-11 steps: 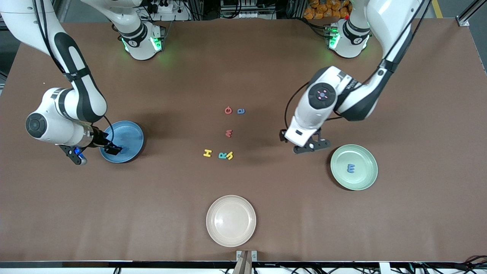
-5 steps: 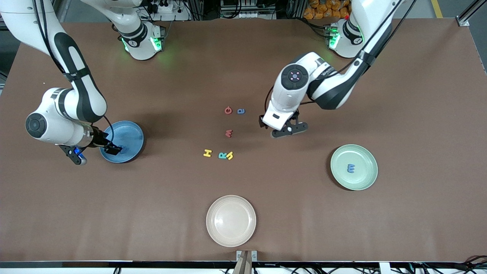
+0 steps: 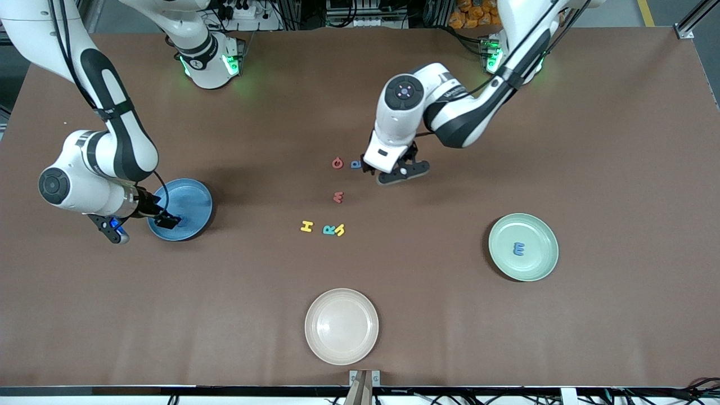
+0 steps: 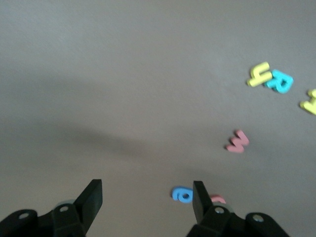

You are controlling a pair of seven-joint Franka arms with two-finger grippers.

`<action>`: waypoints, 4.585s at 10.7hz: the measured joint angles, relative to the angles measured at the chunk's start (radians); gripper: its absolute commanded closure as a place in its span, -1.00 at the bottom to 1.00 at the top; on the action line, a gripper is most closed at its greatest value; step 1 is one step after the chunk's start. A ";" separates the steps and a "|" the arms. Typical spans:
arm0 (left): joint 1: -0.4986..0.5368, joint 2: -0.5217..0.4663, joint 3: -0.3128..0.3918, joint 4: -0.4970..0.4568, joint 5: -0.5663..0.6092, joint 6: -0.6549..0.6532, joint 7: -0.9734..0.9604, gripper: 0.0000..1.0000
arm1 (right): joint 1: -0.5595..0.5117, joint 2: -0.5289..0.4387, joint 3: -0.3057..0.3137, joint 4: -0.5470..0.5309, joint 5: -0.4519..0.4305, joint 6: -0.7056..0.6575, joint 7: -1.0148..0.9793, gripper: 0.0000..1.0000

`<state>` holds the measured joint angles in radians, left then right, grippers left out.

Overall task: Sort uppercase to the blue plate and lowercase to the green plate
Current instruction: 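Move the left gripper back to the blue a among the letters, then lower the left gripper and close it on the blue a, then lift the blue a with the left gripper while the right gripper withdraws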

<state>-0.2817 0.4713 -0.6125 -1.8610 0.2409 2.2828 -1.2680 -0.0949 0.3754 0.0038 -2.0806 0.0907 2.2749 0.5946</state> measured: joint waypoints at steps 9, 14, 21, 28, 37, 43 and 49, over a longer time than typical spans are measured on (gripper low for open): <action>-0.113 0.120 0.003 -0.026 0.199 0.137 -0.158 -0.62 | 0.000 0.001 0.000 0.000 0.000 0.000 0.000 -1.00; -0.120 0.187 0.004 -0.025 0.333 0.180 -0.227 -0.59 | 0.000 0.001 0.000 -0.001 0.000 0.000 0.000 -1.00; -0.167 0.219 0.009 -0.018 0.425 0.189 -0.313 -0.57 | 0.000 0.004 0.000 -0.001 0.000 0.000 0.000 -1.00; -0.207 0.246 0.051 -0.017 0.465 0.214 -0.344 -0.50 | 0.000 0.004 0.000 -0.002 0.000 -0.001 0.000 -1.00; -0.221 0.264 0.072 -0.001 0.484 0.216 -0.346 -0.22 | 0.000 0.004 0.000 -0.002 0.000 -0.001 0.000 -1.00; -0.224 0.265 0.072 0.005 0.484 0.216 -0.346 0.00 | 0.000 0.004 0.000 -0.002 0.000 -0.001 0.000 -1.00; -0.233 0.261 0.079 0.006 0.484 0.199 -0.346 0.15 | 0.000 0.004 0.001 -0.002 0.000 0.000 0.000 -1.00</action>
<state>-0.5152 0.7321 -0.5340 -1.8545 0.7246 2.4823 -1.6144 -0.0951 0.3792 0.0047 -2.0829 0.0907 2.2746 0.5946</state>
